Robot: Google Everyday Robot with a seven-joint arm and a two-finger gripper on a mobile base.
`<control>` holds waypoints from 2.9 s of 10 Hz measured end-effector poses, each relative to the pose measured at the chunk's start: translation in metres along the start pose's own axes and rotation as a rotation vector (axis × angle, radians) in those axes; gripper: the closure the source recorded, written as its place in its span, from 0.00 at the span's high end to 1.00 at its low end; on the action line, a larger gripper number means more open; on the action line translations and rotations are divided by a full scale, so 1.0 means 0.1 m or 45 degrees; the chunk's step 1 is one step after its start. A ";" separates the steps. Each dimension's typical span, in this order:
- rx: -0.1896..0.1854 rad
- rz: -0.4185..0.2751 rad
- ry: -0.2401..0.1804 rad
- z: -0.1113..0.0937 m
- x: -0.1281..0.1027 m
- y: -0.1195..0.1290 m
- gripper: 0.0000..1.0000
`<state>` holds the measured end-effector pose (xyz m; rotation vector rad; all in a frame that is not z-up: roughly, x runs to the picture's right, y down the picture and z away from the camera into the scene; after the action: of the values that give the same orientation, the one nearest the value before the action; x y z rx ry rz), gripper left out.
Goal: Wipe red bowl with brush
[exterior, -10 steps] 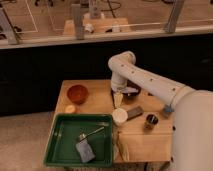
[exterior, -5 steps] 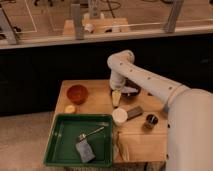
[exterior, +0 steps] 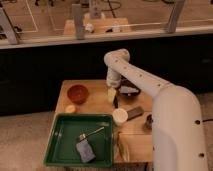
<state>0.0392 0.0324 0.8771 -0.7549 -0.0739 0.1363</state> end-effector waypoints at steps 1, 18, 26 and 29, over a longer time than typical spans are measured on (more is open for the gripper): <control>-0.006 0.014 -0.002 0.04 0.02 0.00 0.80; -0.006 0.237 0.051 0.63 0.41 -0.22 0.80; 0.004 0.290 0.032 0.81 0.37 -0.46 0.26; 0.006 0.299 0.043 0.81 0.31 -0.52 0.01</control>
<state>0.0655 0.0543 0.9724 -0.7599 0.0475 0.3467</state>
